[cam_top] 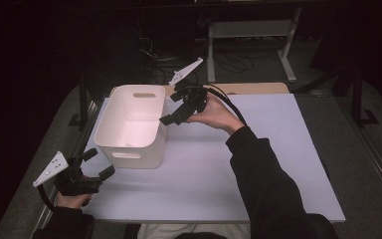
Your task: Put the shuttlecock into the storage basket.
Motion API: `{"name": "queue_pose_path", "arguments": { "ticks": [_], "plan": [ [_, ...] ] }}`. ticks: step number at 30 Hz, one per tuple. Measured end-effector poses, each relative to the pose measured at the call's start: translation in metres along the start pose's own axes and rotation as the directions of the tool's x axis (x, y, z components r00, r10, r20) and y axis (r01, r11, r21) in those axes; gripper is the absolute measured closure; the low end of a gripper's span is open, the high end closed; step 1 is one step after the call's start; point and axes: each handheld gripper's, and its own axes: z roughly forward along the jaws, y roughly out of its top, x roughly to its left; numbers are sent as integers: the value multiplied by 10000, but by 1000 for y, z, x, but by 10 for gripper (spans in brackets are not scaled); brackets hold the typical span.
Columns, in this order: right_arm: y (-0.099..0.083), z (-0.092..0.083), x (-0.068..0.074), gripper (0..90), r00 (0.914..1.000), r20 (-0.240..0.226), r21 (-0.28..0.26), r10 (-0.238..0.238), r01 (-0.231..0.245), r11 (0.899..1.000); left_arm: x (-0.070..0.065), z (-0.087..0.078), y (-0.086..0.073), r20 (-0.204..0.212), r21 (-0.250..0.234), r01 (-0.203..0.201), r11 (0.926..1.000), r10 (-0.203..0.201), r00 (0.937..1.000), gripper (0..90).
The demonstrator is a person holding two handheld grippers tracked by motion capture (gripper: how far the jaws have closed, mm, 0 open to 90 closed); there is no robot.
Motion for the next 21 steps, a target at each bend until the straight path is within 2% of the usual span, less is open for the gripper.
{"name": "queue_pose_path", "arguments": {
  "ticks": [12, 21],
  "plan": [
    [-26, -17, -5, 0, 9982, 408, -286, 436, -424, 9987, 0, 1, 0, -8, -13, 22, 10000, -22, 10000, 0],
    [-45, -30, -2, 0, 9952, 760, -558, 623, -581, 9967, 0, 2, 0, -6, 43, -37, 10000, 37, 10000, 0]
  ]
}}
